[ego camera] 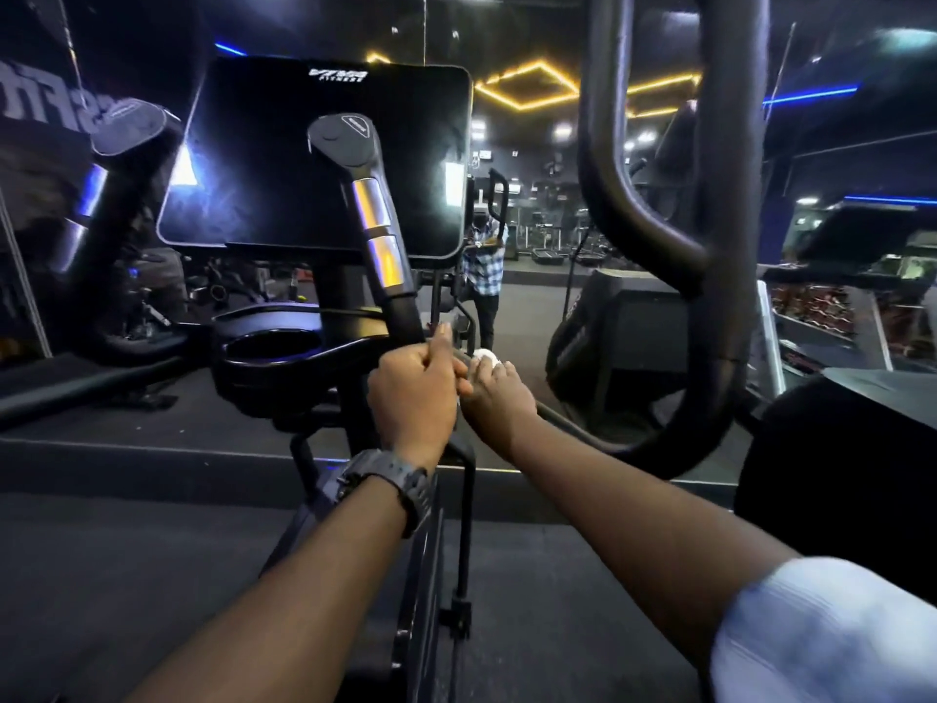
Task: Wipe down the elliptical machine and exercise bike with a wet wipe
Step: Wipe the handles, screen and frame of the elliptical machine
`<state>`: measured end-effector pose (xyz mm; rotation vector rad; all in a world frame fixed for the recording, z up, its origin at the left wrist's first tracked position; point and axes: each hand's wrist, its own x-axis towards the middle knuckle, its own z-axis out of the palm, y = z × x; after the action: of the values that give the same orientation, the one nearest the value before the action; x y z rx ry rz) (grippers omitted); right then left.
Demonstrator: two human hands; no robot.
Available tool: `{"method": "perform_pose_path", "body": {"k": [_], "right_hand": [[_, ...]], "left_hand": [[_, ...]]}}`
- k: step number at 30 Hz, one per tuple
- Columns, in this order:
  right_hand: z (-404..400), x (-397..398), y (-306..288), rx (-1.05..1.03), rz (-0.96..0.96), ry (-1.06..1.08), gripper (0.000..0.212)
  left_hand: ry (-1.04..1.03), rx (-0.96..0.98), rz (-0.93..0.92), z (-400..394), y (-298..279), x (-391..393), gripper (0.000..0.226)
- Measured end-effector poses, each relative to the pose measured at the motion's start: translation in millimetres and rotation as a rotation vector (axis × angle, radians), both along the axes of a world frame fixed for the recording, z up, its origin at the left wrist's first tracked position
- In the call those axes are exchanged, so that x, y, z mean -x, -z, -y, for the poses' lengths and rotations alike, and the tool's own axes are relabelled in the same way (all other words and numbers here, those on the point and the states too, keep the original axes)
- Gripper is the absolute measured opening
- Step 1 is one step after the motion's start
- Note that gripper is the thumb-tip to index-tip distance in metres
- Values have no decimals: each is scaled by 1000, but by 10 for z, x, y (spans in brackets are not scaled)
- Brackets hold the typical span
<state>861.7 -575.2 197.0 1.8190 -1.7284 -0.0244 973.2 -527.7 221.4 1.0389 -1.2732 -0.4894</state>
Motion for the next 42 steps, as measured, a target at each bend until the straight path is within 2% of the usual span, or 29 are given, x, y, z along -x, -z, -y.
{"method": "perform_pose_path", "body": {"k": [4, 8, 11, 12, 14, 17, 20, 22, 27, 30, 31, 33, 37, 42], "right_hand": [[172, -148, -157, -45, 49, 38, 41], [-269, -79, -41, 32, 53, 142, 37], [-623, 90, 67, 113, 67, 192, 27], [-633, 131, 87, 152, 89, 194, 25], [-458, 109, 89, 77, 100, 204, 32], [46, -111, 45, 81, 89, 144, 37], [600, -300, -83, -3, 404, 68, 37], [842, -325, -202, -66, 542, 18, 34], [938, -331, -265, -116, 545, 21, 35], [726, -289, -146, -55, 430, 74, 37], [657, -268, -91, -37, 384, 102, 37], [593, -229, -5, -3, 360, 104, 38], [763, -221, -109, 16, 535, 77, 40], [950, -302, -250, -23, 697, -3, 37]], "left_hand": [[-40, -17, -17, 60, 28, -126, 60], [-176, 47, 58, 109, 12, -276, 69], [-227, 63, 20, 120, -18, -309, 57], [-211, 74, -12, 121, -25, -304, 52], [-110, 88, -64, 157, -24, -280, 41], [67, 74, -35, 276, 7, -266, 34], [179, 76, 31, 316, 64, -299, 20], [269, 101, 42, 321, 103, -349, 17], [366, 100, 53, 279, 92, -411, 15], [383, 87, 45, 289, 67, -434, 9], [392, 86, 36, 285, 64, -431, 8], [399, 89, -10, 247, 67, -421, 22], [376, 79, -62, 266, 63, -392, 43], [417, 52, -65, 271, 58, -435, 32]]}}
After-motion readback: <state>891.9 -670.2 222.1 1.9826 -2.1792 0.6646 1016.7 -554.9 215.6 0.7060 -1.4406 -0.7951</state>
